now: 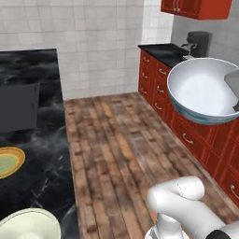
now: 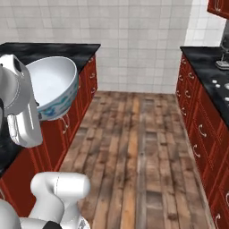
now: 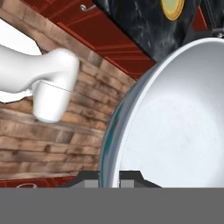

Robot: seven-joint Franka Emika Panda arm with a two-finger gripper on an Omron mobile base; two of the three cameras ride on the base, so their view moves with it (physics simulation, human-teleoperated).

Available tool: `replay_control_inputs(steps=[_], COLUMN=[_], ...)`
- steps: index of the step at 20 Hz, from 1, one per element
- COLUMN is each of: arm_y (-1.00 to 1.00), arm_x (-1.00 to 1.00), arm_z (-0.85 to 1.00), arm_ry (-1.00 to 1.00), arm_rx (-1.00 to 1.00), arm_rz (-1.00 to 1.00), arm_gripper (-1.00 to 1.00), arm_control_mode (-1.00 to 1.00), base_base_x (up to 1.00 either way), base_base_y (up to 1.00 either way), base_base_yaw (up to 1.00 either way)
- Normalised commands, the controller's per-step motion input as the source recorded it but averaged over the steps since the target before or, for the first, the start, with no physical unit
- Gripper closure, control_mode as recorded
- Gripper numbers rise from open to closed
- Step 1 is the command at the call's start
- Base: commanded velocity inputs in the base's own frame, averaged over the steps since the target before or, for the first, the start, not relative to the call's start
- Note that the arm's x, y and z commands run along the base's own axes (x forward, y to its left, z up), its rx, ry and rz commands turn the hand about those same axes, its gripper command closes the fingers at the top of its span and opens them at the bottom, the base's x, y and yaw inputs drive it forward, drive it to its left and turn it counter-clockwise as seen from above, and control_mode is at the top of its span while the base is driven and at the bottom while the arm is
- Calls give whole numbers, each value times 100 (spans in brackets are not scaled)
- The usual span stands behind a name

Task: Move the bowls from the cabinet to the plates on the dining table.

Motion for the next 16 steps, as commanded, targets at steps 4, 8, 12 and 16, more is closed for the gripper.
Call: replay_control_inputs(steps=[4,8,12,16], arm_y=[0,0,0,0], arm_x=[0,0,0,0], arm_z=[0,0,0,0], arm_ry=[0,0,0,0], arm_rx=[0,0,0,0], arm_rz=[0,0,0,0], arm_gripper=[100,100,100,100], arm_control_mode=[100,100,100,100], base_base_x=[73,73,73,55], base_base_y=[-9,-9,-16,-43], base_base_yaw=[32,32,30,23])
